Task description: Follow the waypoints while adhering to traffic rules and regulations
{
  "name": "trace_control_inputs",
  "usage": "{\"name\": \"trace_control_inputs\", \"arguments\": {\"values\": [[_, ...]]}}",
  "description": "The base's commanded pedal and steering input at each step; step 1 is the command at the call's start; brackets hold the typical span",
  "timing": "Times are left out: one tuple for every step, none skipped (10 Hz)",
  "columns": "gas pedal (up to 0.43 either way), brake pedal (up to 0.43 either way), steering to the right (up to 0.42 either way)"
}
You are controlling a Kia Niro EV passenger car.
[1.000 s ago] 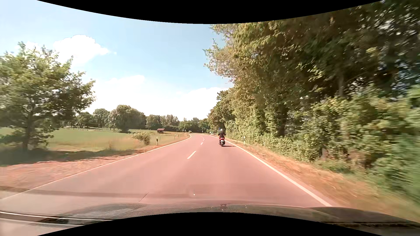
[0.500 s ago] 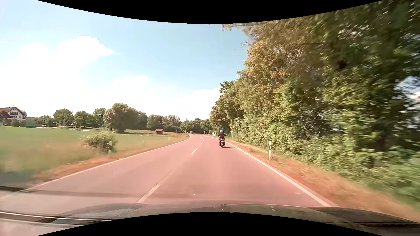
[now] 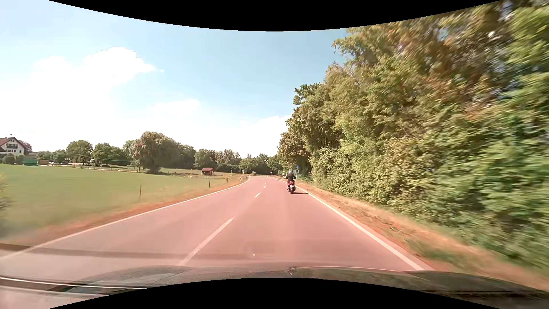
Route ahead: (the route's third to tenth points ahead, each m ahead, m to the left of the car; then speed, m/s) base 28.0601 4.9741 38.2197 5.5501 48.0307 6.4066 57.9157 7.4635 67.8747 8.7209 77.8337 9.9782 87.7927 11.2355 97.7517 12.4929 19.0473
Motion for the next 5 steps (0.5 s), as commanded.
{"name": "trace_control_inputs", "arguments": {"values": [[0.220,0.006,-0.012],[0.197,0.006,-0.012],[0.169,0.006,-0.012],[0.157,0.006,-0.012],[0.157,0.006,-0.012]]}}
